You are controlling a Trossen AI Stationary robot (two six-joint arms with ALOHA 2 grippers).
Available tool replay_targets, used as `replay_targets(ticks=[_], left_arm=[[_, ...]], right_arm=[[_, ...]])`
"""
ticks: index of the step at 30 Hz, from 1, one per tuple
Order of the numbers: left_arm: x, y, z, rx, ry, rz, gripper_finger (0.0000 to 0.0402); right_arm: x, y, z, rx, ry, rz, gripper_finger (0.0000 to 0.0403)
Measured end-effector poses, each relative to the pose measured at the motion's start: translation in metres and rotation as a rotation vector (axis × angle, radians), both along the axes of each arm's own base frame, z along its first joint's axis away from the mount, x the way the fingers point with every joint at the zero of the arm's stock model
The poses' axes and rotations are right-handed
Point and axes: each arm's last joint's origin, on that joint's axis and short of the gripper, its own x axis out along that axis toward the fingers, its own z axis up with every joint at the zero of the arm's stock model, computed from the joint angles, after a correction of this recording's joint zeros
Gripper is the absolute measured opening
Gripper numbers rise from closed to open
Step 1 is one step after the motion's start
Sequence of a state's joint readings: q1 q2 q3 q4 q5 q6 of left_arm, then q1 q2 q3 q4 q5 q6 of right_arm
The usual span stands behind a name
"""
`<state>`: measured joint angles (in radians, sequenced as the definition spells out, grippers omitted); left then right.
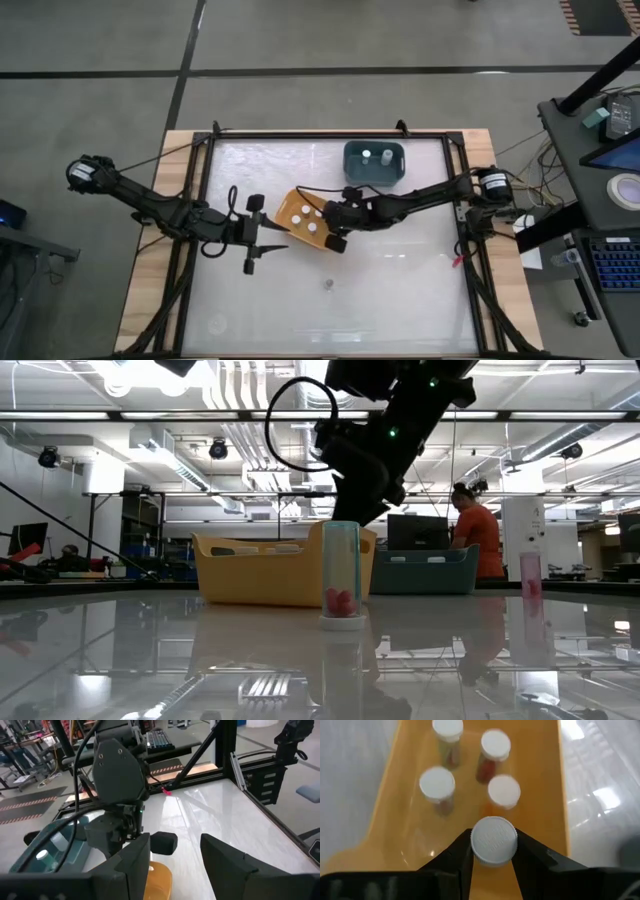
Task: Pick and place medicine bottles into bin by pill shape (circle, oval)
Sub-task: Put the blue pill bottle into the yellow bin
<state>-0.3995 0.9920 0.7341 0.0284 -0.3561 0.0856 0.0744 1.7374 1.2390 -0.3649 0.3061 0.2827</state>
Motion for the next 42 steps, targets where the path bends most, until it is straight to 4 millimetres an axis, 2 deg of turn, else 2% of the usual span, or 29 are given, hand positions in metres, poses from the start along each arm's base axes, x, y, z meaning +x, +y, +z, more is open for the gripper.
replay_targets(ticks=[15, 26, 29, 34, 42], left_arm=[[0.000, 0.000, 0.001, -0.004, -0.010, 0.000, 0.0160], [0.000, 0.000, 0.001, -0.004, -0.013, 0.000, 0.0160], [0.000, 0.000, 0.001, -0.004, -0.012, 0.000, 0.0160], [0.000, 0.000, 0.000, -0.006, -0.011, 0.000, 0.0160], [0.004, -0.002, 0.000, -0.065, -0.031, 0.011, 0.0160]], right_arm=[[-0.001, -0.003, -0.003, 0.003, 0.004, -0.014, 0.0120], [-0.001, -0.004, -0.002, 0.004, 0.002, -0.020, 0.0185], [-0.003, -0.004, 0.004, -0.003, -0.008, -0.013, 0.0198], [-0.011, 0.003, 0.028, -0.027, -0.066, 0.038, 0.0202], [-0.040, 0.026, 0.056, -0.063, -0.137, 0.166, 0.0189]])
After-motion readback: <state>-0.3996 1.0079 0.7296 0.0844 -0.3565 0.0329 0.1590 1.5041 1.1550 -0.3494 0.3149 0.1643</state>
